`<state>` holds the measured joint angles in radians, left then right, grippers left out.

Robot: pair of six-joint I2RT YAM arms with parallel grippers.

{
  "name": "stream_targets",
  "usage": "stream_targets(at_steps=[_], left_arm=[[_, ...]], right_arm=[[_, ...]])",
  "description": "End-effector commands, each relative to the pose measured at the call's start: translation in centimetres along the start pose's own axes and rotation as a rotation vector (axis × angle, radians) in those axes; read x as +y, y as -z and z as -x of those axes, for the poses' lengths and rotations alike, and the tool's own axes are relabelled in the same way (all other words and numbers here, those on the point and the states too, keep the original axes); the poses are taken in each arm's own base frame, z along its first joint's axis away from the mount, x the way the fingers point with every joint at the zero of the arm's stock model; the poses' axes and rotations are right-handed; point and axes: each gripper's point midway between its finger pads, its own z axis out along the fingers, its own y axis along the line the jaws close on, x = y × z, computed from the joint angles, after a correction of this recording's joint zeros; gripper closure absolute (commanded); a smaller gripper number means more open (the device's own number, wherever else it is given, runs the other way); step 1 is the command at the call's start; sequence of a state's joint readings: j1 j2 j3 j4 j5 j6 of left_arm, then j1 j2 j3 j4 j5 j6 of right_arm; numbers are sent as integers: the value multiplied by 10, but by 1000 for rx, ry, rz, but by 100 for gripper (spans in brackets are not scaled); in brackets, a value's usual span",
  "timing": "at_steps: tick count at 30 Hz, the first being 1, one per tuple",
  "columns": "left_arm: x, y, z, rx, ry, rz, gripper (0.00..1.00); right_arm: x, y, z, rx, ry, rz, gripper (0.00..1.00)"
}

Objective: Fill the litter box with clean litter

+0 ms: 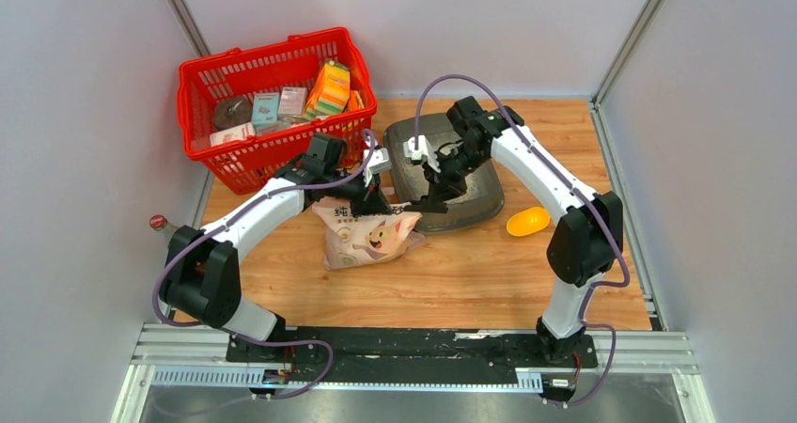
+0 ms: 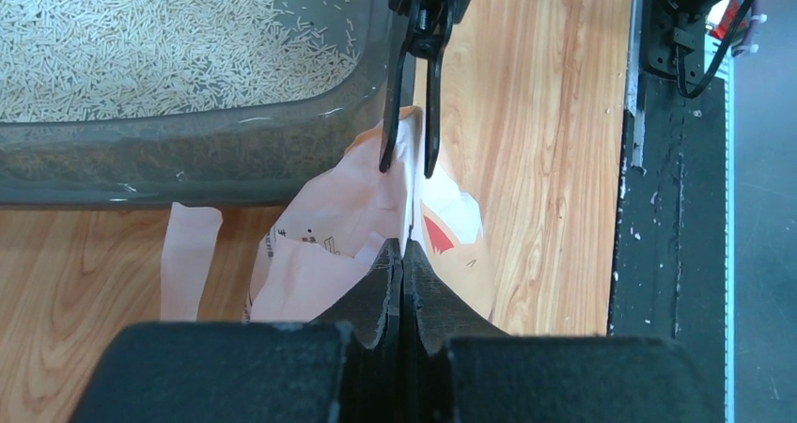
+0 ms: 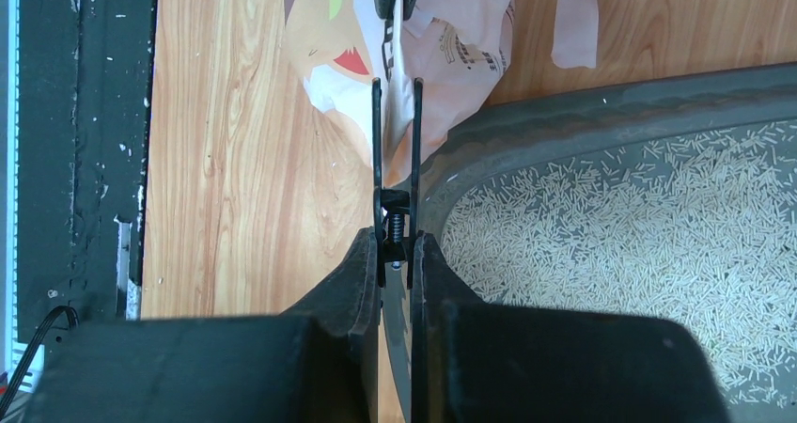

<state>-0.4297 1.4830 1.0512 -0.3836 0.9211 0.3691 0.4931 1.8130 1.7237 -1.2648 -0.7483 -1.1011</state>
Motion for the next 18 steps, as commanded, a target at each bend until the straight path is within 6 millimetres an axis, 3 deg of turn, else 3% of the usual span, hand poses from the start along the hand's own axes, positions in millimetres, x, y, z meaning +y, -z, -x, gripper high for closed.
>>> stream_targets(at_steps=[1,3,6,13,18], left_arm=[[1,6,26,-72,-61,20,91],[-1,9,23,-51,-57,24,73],[-3,26,12,-24,-66,48,64],[-11,73,-19,16,-71,125,62],[-31,77,-43,61,-58,73,64]], right_arm=[[-1,-2,18,-22,53,8,100],[1,-5,20,-15,60,16,100],[4,-9,22,13,83,14,100],[5,-9,28,50,93,-14,100],[5,-8,34,74,109,-40,100]])
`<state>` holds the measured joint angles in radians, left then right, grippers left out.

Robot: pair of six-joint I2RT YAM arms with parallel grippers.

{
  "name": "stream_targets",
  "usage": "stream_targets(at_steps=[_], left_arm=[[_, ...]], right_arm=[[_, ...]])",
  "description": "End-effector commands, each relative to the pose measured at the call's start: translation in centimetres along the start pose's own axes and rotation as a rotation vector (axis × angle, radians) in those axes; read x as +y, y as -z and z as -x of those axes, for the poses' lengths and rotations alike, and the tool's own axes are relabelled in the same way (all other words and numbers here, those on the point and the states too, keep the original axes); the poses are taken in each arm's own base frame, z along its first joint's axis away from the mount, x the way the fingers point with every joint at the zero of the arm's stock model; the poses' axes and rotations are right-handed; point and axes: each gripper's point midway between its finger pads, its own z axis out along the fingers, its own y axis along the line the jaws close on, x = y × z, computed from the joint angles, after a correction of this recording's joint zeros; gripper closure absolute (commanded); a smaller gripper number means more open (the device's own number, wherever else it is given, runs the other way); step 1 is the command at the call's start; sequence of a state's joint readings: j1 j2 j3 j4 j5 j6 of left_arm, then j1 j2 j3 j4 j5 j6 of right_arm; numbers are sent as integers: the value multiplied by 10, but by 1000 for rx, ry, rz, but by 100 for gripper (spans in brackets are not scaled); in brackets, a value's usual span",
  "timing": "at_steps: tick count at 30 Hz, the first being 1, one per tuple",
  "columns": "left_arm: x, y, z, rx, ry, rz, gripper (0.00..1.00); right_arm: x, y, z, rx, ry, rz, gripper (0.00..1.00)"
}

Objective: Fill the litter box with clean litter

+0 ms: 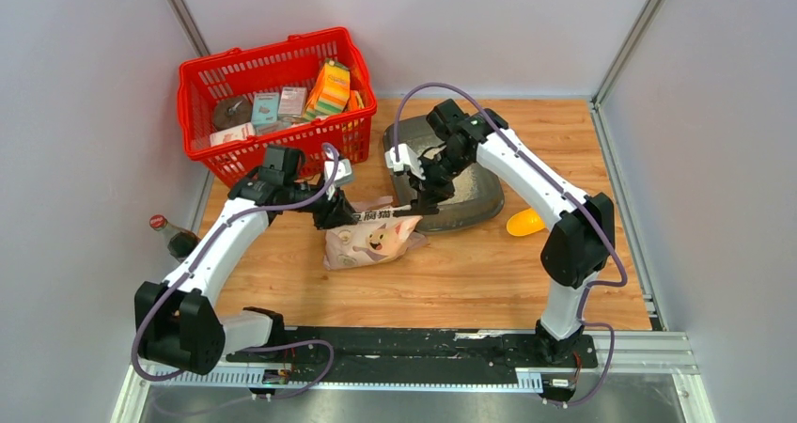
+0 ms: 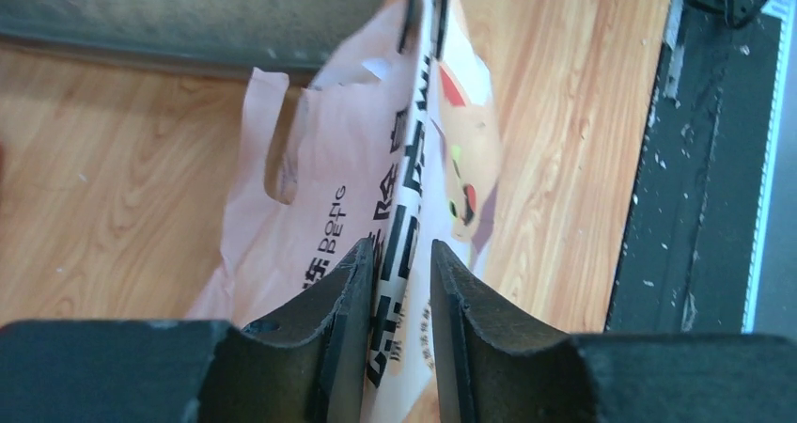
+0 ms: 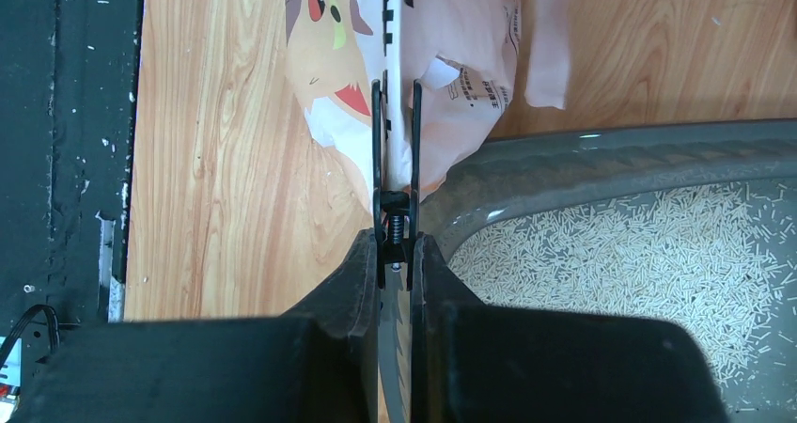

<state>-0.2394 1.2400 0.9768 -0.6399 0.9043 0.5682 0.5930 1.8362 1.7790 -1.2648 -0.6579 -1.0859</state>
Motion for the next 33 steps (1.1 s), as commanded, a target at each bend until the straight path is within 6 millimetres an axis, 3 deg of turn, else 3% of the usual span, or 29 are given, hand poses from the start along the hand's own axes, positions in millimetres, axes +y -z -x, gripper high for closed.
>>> stream_targets(at_steps=[1,2,5,8,15,21,26,33], left_arm=[[-28,3,-21,33,-21,-90,66],[-28,2,-23,33,-15,-94,69],[-25,-1,-20,16,-4,-93,92],[-19,-3,-13,-6,-5,-76,99],[-6,-4,-1,-25,-10,-35,100],[0,-4,9,-40,-19,-32,100],[-3,-2,8,-32,-29,-32,100],[0,-4,11,-50,-20,-29,100]], right_arm=[[-1,10,18,4,29,-45,100],[-1,9,19,8,30,-46,100],[2,7,23,8,38,-43,100],[3,7,25,1,33,-46,100],[6,10,34,4,96,-58,100],[-5,12,49,1,108,-89,100],[0,18,44,4,109,-82,100],[5,1,40,39,124,-20,100]])
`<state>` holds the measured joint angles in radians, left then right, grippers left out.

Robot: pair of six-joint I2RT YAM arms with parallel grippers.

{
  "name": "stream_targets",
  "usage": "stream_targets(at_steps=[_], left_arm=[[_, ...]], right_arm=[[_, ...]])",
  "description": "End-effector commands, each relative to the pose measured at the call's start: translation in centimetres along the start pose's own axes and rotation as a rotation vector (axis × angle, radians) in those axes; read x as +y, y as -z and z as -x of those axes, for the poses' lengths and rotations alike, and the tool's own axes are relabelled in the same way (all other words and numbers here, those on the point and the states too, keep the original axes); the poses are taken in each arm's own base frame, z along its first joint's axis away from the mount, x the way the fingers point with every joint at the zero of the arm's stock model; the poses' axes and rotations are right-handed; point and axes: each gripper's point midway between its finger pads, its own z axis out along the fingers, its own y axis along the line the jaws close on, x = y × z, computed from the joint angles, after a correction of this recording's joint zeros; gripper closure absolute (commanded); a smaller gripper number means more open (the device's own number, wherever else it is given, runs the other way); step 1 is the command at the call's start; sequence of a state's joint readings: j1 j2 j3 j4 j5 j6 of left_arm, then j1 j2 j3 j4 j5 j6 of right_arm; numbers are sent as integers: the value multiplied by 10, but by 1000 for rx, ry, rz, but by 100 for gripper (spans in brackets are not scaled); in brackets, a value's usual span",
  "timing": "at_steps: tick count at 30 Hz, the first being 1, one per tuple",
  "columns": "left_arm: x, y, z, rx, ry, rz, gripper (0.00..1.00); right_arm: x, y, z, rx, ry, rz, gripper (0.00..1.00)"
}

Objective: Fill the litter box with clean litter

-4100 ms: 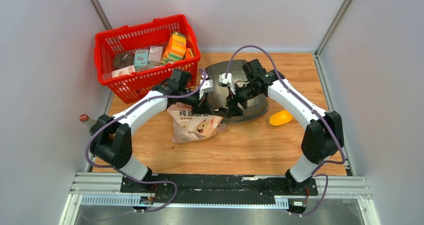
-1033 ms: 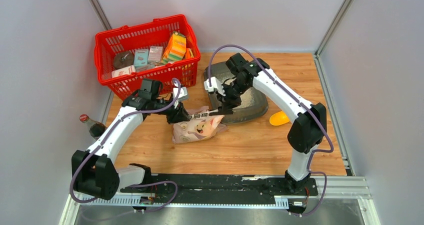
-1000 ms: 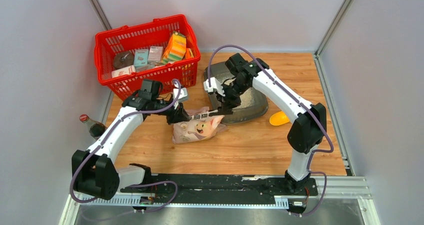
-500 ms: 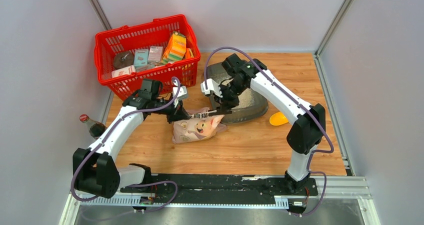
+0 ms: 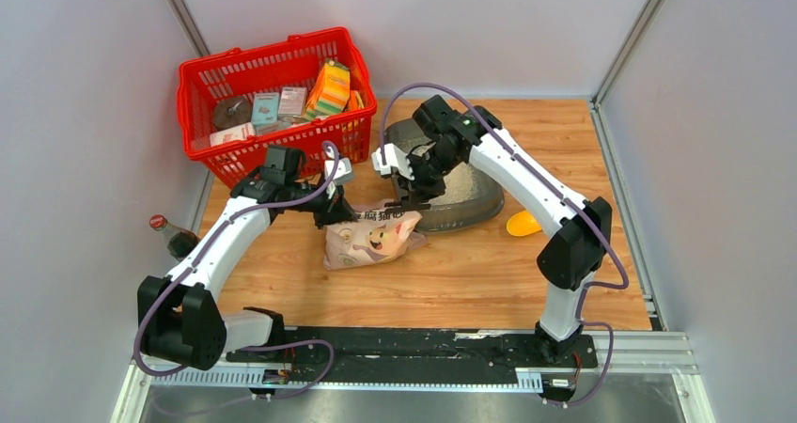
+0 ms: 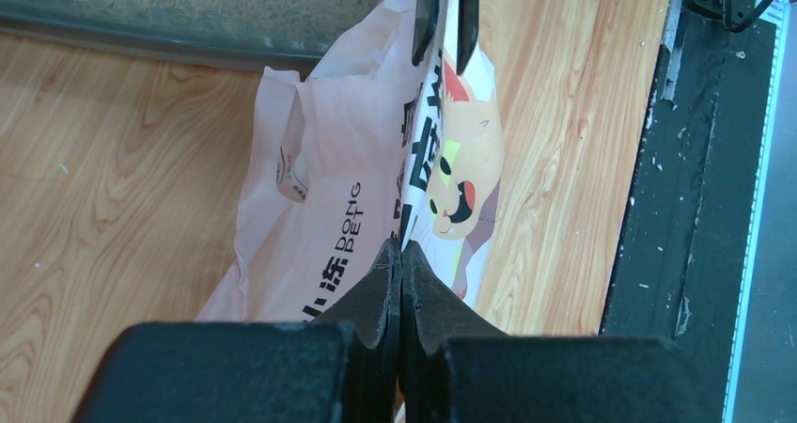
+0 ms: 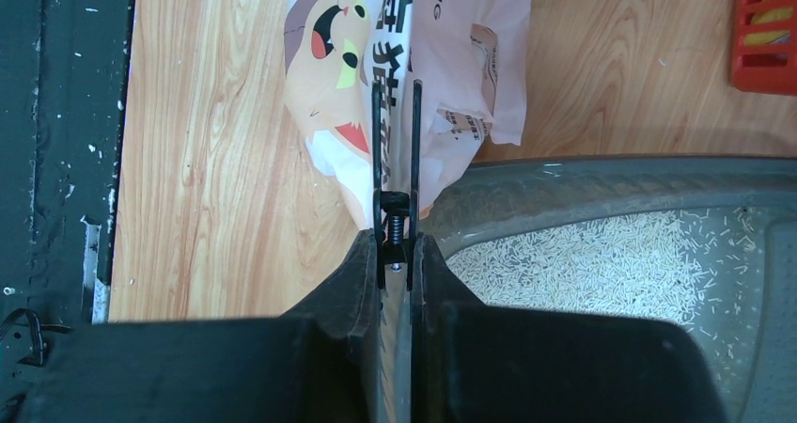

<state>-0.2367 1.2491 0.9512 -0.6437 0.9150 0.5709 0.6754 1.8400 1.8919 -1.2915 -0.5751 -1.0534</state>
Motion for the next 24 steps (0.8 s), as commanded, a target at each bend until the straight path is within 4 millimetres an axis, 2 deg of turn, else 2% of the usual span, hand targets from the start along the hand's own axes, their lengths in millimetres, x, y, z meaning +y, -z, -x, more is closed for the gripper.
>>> stream_targets(at_steps=[1,6,14,24], left_arm=[[4,0,23,-64,-53,-6,100],[7,0,26,-74,-49,10,100],[9,-1,32,-100,-39,17,100],[9,-2,28,-100,-26,27,100]], right_arm=[[4,-7,6,10,47,37,100],[12,-12,4,29,24,111,100],[14,-33,10,35,34,127,100],[16,-29,29,-31,42,129,100]])
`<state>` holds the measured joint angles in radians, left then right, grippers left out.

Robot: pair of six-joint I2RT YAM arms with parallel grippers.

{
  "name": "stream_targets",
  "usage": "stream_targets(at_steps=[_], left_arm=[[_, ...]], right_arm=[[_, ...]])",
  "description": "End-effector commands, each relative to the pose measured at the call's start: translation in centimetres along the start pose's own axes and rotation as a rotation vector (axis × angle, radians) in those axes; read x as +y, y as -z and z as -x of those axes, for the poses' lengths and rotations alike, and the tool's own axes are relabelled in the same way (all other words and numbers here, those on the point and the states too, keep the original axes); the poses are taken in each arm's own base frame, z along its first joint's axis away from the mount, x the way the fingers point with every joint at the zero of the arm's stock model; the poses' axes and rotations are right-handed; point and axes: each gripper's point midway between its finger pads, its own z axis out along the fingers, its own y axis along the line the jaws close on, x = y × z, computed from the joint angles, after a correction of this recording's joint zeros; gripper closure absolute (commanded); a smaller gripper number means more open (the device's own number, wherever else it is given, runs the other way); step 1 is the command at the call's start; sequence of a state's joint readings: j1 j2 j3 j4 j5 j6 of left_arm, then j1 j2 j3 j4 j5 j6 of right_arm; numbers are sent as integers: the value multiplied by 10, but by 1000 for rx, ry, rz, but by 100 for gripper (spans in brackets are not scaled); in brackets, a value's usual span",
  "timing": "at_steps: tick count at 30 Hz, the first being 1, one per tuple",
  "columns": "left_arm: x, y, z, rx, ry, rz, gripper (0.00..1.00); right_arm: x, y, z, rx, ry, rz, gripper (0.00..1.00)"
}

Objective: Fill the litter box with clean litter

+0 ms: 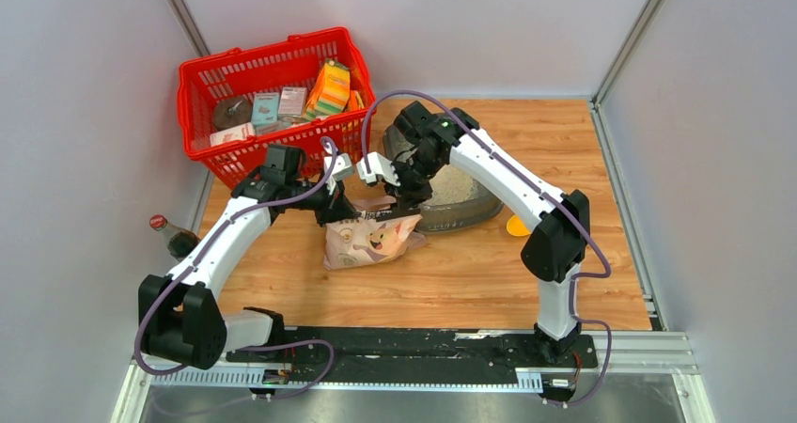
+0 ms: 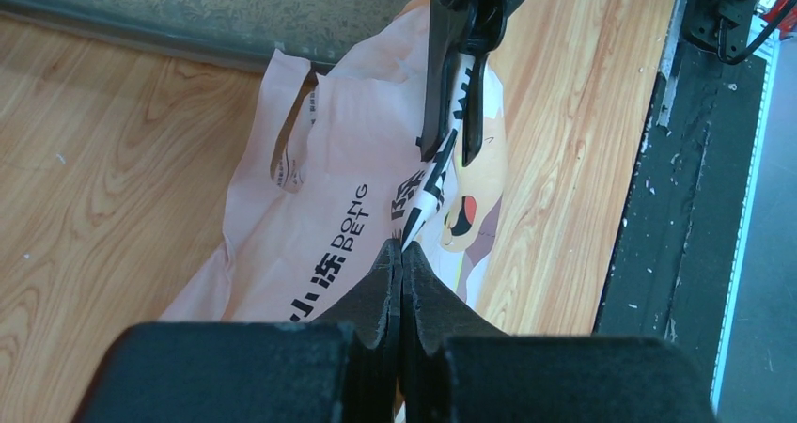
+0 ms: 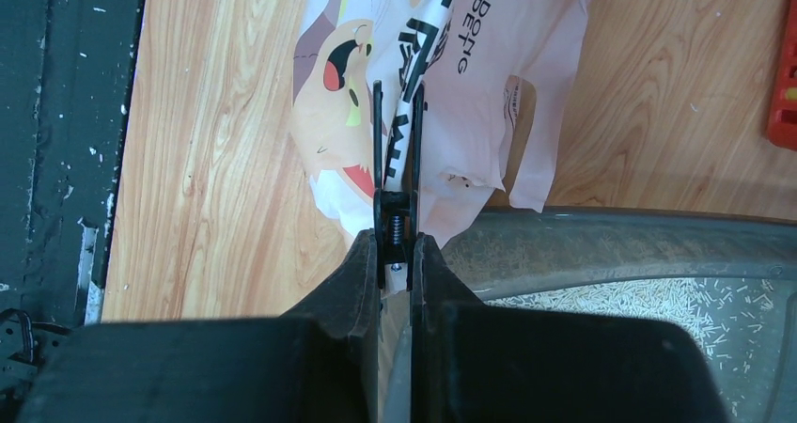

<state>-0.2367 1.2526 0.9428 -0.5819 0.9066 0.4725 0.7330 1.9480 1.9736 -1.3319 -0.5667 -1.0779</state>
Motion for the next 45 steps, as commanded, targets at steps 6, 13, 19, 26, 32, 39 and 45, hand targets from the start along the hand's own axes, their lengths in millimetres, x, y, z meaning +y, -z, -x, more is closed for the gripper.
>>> stream_targets(at_steps=[6,13,19,26,32,39,45], left_arm=[[6,-1,29,-96,-79,4,100],[6,-1,30,-95,-67,5,99],[6,1,30,-85,-69,12,88],[5,13,41,-86,-109,61,65],[6,37,72,-108,-131,171,33],[28,71,95,-105,-118,409,31],[37,82,112,-161,-71,498,31]], right_arm=[[10,-8,22,-74,-7,56,100],[1,-18,29,-123,-62,20,100],[-1,-20,18,-73,-91,6,82],[-22,32,30,-142,-217,-115,49],[-33,84,18,-121,-356,-285,33],[-81,153,-48,-51,-736,-928,0],[-98,223,-94,65,-816,-1439,0]])
